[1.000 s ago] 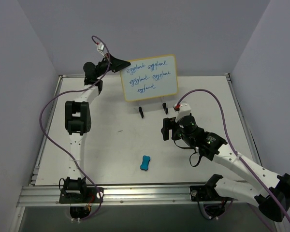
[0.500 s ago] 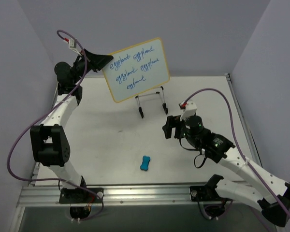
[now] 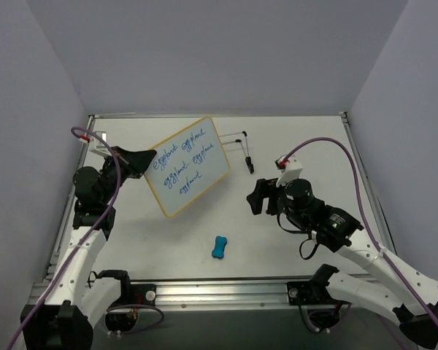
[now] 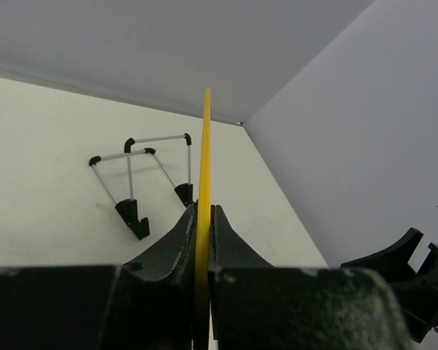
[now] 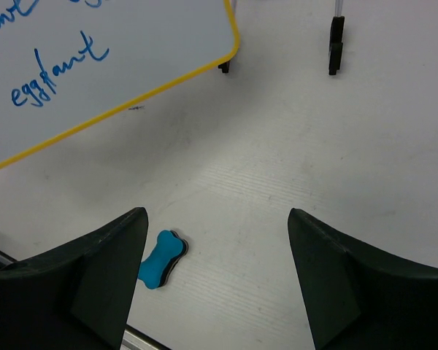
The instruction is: Erase the whiteboard
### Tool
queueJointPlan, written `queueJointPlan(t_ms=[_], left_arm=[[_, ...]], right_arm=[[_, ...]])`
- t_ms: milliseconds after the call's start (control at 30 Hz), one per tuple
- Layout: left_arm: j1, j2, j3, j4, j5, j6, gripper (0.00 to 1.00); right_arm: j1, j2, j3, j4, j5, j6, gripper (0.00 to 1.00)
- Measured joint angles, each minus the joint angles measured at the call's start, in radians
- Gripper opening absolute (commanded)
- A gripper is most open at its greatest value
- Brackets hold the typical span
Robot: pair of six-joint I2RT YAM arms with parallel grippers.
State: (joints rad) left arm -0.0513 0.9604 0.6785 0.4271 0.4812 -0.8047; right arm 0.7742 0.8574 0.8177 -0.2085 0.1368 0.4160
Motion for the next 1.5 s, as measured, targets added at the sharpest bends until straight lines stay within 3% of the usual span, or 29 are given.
queueJointPlan(t_ms=[200, 367, 533, 867, 1167, 1500], left_arm=[[0.0, -0.225, -0.148, -0.125, -0.056, 0.064, 0.02], [-0.01, -0.29, -0.272, -0.167, -0.066, 0.089, 0.02], [-0.092, -0.458, -0.369, -0.222, -0.145, 0.123, 0.02], [-0.188, -0.674, -0.449, -0.281, -0.261, 0.225, 0.02], [-0.25, -0.701, -0.459, -0.293, -0.317, 0.273, 0.02], [-0.275, -0.719, -0.459, -0.313, -0.332, 0.303, 0.02]], right_arm=[[0.005, 0.005, -0.005, 0.011, -0.021, 0.005, 0.73], [0.016, 0.079, -0.026, 0.073, -0.06, 0.015, 0.72], [0.068, 0.201, -0.047, 0.13, -0.069, 0.064, 0.72], [0.318, 0.358, -0.074, 0.159, 0.197, 0.385, 0.79], [0.416, 0.587, -0.062, 0.159, 0.286, 0.566, 0.72], [0.472, 0.75, -0.022, 0.142, 0.297, 0.632, 0.63]])
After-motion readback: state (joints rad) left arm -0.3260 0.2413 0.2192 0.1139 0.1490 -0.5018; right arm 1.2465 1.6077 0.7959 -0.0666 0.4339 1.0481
